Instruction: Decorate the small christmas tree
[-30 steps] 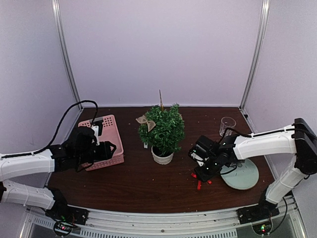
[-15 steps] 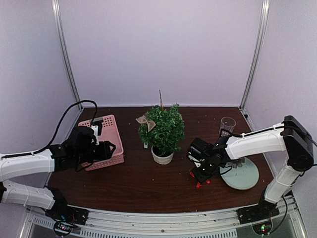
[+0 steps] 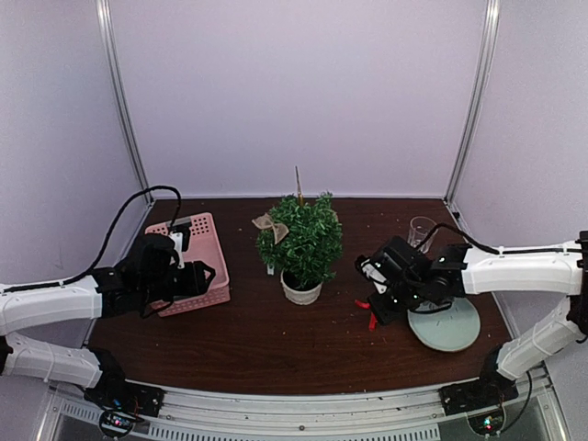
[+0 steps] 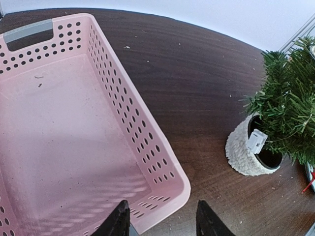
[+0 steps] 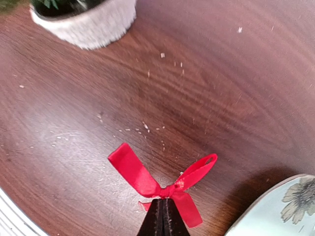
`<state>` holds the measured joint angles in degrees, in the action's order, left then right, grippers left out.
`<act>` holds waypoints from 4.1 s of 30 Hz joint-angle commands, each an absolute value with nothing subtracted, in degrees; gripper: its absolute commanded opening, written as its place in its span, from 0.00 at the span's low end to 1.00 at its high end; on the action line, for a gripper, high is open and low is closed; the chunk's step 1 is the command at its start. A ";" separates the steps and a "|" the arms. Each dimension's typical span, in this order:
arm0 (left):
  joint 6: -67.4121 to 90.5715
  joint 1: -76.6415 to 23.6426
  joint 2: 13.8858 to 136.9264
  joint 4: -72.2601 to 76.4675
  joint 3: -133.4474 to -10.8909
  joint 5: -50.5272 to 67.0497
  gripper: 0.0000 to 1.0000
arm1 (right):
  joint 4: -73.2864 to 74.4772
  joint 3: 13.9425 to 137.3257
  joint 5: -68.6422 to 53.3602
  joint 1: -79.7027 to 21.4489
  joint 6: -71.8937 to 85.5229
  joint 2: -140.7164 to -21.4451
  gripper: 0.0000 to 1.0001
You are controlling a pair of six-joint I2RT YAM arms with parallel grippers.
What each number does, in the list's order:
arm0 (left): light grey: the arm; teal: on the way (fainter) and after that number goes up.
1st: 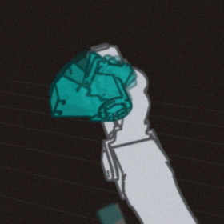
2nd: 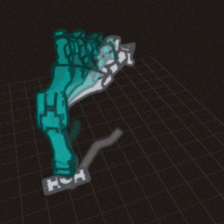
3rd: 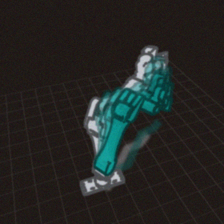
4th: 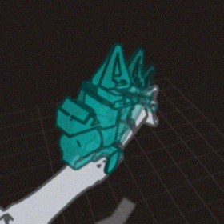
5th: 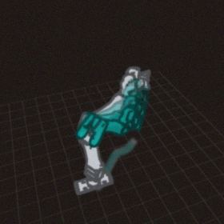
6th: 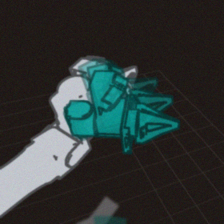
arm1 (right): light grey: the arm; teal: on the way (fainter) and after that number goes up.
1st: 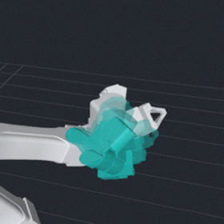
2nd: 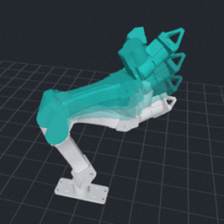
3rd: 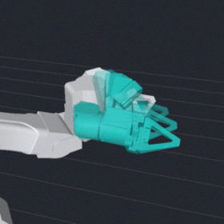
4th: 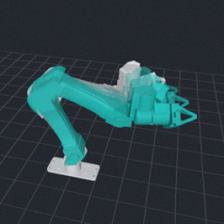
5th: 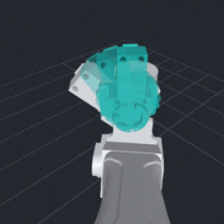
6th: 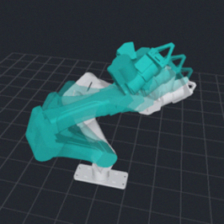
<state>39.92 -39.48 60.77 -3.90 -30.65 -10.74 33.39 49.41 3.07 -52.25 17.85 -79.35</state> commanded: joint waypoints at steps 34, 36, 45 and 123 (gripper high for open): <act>38.58 -37.10 64.10 -0.35 -32.85 -8.01 0.45 | 9.87 61.11 -4.32 -50.47 6.80 -73.79 0.00; 38.50 -36.96 64.07 -0.35 -32.95 -7.91 0.45 | 9.66 61.36 -4.23 -49.74 6.73 -74.56 0.00; 38.45 -36.56 64.28 1.23 -32.96 -7.65 0.45 | 8.11 62.01 -6.44 -48.46 6.71 -78.46 0.00; 35.13 -26.46 62.84 -12.54 -42.17 -2.78 0.53 | 23.55 67.77 -3.93 -41.35 3.96 -69.06 0.55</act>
<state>37.98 -31.22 64.66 -7.55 -36.77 -5.56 20.60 68.69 -8.14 -43.48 1.96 -72.12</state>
